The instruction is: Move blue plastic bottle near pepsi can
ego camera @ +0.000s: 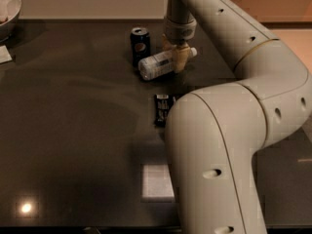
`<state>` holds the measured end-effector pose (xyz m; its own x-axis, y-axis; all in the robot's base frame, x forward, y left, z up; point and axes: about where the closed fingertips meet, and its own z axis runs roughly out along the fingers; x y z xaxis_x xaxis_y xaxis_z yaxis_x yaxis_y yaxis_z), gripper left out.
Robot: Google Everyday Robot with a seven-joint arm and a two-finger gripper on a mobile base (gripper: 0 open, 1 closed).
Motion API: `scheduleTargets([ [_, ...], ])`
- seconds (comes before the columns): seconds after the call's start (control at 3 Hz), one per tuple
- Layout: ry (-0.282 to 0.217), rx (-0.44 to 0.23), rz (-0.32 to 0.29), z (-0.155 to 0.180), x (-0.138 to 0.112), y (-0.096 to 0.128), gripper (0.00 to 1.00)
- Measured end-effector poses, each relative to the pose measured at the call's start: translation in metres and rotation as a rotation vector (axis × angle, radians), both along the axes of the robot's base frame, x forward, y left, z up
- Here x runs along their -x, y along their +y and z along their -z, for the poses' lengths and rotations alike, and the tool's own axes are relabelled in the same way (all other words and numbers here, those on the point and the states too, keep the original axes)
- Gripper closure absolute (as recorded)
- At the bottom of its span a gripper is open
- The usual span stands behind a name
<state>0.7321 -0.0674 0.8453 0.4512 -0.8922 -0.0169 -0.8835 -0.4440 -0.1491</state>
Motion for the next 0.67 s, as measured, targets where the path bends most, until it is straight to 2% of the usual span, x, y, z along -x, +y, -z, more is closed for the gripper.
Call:
scheduleTargets([
  [0.33,-0.019,-0.009,0.000,0.0028,-0.0066,0.0034,0.00],
  [0.67,-0.032,-0.015,-0.001,0.0056,-0.0116,0.0060,0.00],
])
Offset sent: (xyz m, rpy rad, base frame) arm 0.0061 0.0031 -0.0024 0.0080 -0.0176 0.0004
